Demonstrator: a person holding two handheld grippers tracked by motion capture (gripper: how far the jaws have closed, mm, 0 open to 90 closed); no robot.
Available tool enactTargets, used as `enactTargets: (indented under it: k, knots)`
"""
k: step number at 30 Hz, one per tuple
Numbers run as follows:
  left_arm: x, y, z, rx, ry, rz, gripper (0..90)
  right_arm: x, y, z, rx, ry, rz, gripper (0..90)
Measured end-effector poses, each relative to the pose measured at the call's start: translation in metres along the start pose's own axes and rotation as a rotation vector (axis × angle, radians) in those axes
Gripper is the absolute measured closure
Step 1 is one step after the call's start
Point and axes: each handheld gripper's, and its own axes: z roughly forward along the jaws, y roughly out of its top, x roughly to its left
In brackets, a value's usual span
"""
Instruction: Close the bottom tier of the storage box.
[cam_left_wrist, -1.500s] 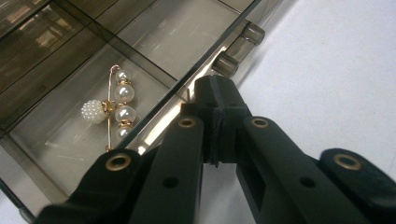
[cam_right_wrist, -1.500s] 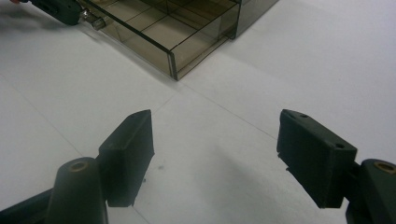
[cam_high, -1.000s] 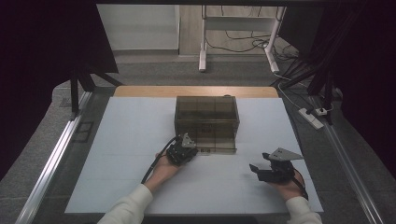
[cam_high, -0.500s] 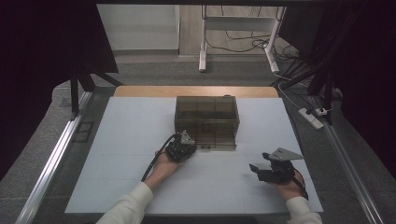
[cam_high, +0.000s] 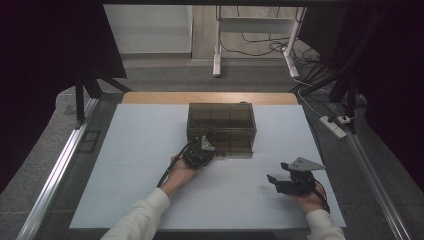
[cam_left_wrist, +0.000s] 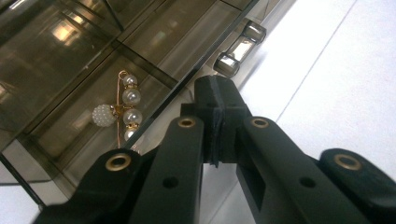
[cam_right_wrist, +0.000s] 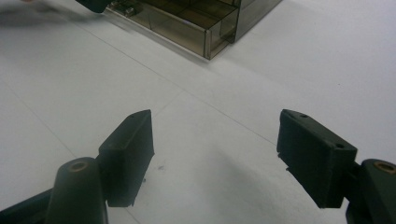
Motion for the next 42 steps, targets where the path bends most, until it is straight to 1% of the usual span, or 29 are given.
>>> enactTargets:
  k: [9, 13, 20, 22, 29, 33, 37, 40, 42]
  knots:
    - [0.002, 0.004, 0.003, 0.011, 0.009, 0.005, 88.4, 0.001, 0.001, -0.001, -0.002, -0.005, 0.000, 27.2]
    - [0.005, 0.004, 0.004, 0.003, 0.014, -0.011, 88.4, 0.000, 0.000, 0.000, 0.001, -0.003, 0.000, 27.2]
    - [0.008, 0.007, 0.007, 0.004, 0.027, -0.009, 88.4, -0.001, 0.000, -0.001, 0.002, -0.011, -0.001, 27.2]
    - [0.009, 0.008, 0.008, -0.002, 0.025, -0.020, 88.4, -0.001, 0.000, -0.001, 0.002, -0.011, -0.003, 27.1]
    - [0.012, 0.012, 0.010, -0.010, 0.040, -0.025, 88.4, 0.000, 0.001, 0.000, 0.001, -0.006, 0.000, 27.0]
    - [0.014, 0.013, 0.013, -0.014, 0.042, -0.033, 88.4, 0.000, 0.001, 0.000, 0.008, -0.008, -0.002, 27.0]
    - [0.017, 0.014, 0.014, -0.021, 0.047, -0.044, 88.4, -0.001, 0.000, 0.000, 0.004, -0.009, -0.002, 27.0]
    - [0.019, 0.015, 0.015, -0.024, 0.046, -0.053, 88.4, -0.001, 0.000, -0.001, 0.005, -0.011, 0.000, 26.7]
    - [0.020, 0.015, 0.016, -0.029, 0.032, -0.061, 88.4, -0.001, 0.000, -0.001, 0.004, -0.012, 0.000, 26.6]
